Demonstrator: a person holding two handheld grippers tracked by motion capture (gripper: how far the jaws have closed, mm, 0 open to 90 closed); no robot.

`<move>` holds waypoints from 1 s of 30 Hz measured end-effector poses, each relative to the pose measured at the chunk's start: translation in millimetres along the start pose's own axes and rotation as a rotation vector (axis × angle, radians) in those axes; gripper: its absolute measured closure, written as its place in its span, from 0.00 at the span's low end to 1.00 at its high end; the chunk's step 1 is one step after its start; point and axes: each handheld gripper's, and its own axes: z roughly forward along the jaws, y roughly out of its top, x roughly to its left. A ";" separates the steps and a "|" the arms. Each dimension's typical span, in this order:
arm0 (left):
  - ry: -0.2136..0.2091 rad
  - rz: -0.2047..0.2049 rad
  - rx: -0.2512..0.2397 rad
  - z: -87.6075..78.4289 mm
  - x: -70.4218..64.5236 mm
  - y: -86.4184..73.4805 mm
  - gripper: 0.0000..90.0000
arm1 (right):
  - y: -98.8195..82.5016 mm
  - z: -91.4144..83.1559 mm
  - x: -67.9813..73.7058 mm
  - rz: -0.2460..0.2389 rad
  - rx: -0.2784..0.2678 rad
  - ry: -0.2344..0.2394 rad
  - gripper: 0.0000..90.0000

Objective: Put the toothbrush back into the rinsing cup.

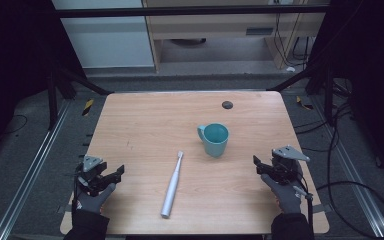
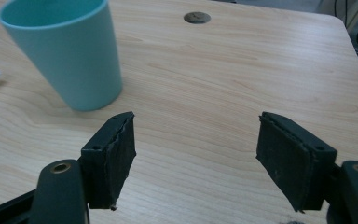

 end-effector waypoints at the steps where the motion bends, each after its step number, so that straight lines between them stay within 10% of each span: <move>1: -0.009 0.003 0.000 -0.8 -1.0 0.4 0.33 | 1.2 -1.7 2.1 -0.002 -0.002 0.002 0.31; 13: -0.105 0.084 0.021 -6.3 -35.3 4.3 0.34 | -8.7 7.5 11.6 -0.069 0.058 0.010 0.34; 22: -0.208 0.209 0.137 -3.5 -87.4 3.3 0.43 | -10.2 8.7 15.1 -0.093 0.081 0.025 0.39; 30: -0.260 0.228 0.189 0.3 -112.5 0.3 0.51 | -11.3 8.4 15.7 -0.094 0.098 0.028 0.42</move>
